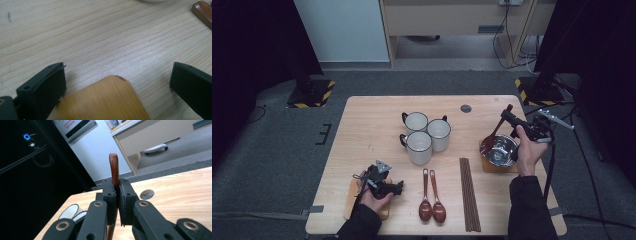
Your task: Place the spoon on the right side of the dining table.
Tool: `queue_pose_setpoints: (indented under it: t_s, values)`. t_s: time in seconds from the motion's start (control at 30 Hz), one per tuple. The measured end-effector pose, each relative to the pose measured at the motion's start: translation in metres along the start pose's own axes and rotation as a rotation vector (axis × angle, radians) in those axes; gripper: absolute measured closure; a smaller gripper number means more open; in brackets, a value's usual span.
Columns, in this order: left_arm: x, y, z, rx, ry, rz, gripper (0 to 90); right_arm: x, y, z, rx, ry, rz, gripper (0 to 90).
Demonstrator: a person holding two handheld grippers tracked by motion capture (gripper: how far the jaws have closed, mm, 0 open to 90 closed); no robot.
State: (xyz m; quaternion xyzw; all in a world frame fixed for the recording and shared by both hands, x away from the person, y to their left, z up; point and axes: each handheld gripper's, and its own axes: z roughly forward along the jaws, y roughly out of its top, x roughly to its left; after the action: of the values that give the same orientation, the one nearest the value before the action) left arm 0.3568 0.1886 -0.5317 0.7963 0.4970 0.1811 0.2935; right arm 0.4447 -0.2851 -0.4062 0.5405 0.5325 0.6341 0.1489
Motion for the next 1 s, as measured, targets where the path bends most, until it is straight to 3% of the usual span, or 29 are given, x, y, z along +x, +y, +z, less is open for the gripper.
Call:
queue_pose_setpoints:
  t_s: [0.6,1.0]
  values:
    - [0.0,0.0,0.0,0.0,0.0,0.0,0.0,-0.02,0.004,0.001,-0.001,-0.085,0.012,85.2]
    - [0.0,0.0,0.0,0.0,0.0,0.0,0.0,-0.028,0.003,0.004,0.025,-0.148,-0.009,85.1]
